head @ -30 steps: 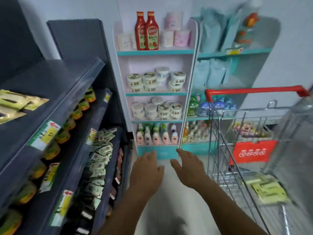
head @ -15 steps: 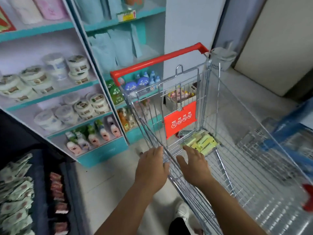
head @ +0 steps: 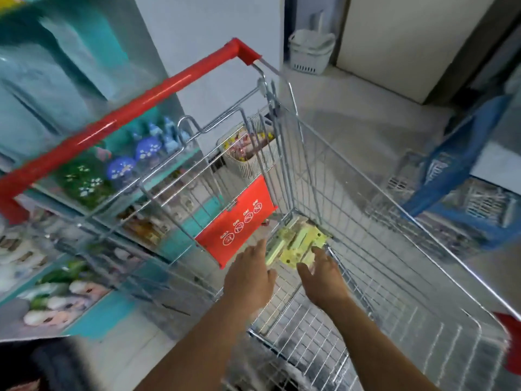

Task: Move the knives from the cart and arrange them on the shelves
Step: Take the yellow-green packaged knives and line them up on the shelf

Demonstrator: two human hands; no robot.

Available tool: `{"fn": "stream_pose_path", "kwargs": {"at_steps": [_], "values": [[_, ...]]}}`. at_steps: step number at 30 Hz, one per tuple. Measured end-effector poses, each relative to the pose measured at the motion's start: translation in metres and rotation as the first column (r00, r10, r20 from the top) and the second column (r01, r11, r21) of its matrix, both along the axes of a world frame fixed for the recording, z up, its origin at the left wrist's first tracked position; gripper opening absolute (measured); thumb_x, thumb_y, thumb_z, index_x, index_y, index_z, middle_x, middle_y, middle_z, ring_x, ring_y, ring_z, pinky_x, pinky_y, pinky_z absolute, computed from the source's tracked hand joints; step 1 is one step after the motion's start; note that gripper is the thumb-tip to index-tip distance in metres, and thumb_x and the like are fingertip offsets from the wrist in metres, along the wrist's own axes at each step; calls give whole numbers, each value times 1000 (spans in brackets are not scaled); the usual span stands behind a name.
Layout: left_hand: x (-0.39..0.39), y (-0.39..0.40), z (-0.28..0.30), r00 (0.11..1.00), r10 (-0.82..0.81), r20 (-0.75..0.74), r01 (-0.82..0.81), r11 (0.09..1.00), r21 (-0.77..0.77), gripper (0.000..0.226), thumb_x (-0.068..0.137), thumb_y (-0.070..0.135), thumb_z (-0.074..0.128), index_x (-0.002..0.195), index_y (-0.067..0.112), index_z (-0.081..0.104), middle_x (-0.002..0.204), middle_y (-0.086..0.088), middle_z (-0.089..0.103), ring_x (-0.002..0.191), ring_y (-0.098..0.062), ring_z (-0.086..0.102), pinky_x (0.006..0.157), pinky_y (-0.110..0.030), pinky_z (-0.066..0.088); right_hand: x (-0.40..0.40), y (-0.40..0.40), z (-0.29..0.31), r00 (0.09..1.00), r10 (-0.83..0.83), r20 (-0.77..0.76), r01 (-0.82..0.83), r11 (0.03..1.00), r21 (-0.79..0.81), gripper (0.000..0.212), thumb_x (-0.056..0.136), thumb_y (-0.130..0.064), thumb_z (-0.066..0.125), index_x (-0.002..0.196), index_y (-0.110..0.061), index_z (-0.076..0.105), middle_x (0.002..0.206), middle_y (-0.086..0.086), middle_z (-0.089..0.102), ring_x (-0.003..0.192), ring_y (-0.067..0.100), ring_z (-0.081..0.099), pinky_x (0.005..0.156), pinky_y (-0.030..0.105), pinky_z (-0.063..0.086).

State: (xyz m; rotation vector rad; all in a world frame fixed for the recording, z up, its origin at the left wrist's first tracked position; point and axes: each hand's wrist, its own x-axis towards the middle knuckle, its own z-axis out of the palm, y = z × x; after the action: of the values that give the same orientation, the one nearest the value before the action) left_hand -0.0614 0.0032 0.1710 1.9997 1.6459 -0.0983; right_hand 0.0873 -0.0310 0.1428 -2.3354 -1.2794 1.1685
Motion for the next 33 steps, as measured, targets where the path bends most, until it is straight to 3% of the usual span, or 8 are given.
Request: {"fn": "stream_pose_path", "kwargs": {"at_steps": [7,13,21,26,30,33], "values": [[17,53,-94,998,-60,-16,58,991,-121,75,93,28,52,152,18,7,140,-12,43,123,-30,47,100,-40,42,19,32,-67,992,-124,-17,122,987,-103,62,96,-36,50,149,-18,24,153,10,29,140,27,30,112,36,27],[34,88,-177,992,-117,-52,105,975,-198,73,94,28,52,151,9,11,146,-14,36,131,-30,40,105,-39,37,23,64,-136,972,-231,-38,222,961,-167,71,94,-36,55,151,-19,16,153,9,29,140,27,28,113,40,27],[49,106,-253,978,-121,-168,91,981,-173,69,94,21,48,150,4,13,150,-14,31,133,-29,38,109,-36,31,16,96,-206,965,-263,19,260,936,-237,83,92,-40,54,153,-19,1,158,11,11,143,34,15,115,41,19],[59,109,-267,1000,-10,2,10,997,-77,39,91,19,52,129,14,47,123,-12,51,111,-30,51,91,-37,42,1,108,-225,912,-405,72,411,892,-190,107,82,-52,64,151,-18,-10,156,11,8,142,35,13,114,42,21],[61,115,-270,996,4,86,0,999,-42,32,91,28,53,121,20,52,111,-8,58,104,-30,55,83,-38,44,9,112,-234,846,-533,32,530,831,-169,115,76,-48,72,151,-14,-9,154,14,20,140,34,20,114,41,19],[69,119,-271,984,59,167,-52,998,-45,43,90,43,49,121,13,51,107,-8,62,99,-32,57,80,-39,44,22,111,-239,787,-616,-22,608,782,-140,106,74,-39,75,150,-15,7,145,16,37,132,36,34,111,43,30]]}}
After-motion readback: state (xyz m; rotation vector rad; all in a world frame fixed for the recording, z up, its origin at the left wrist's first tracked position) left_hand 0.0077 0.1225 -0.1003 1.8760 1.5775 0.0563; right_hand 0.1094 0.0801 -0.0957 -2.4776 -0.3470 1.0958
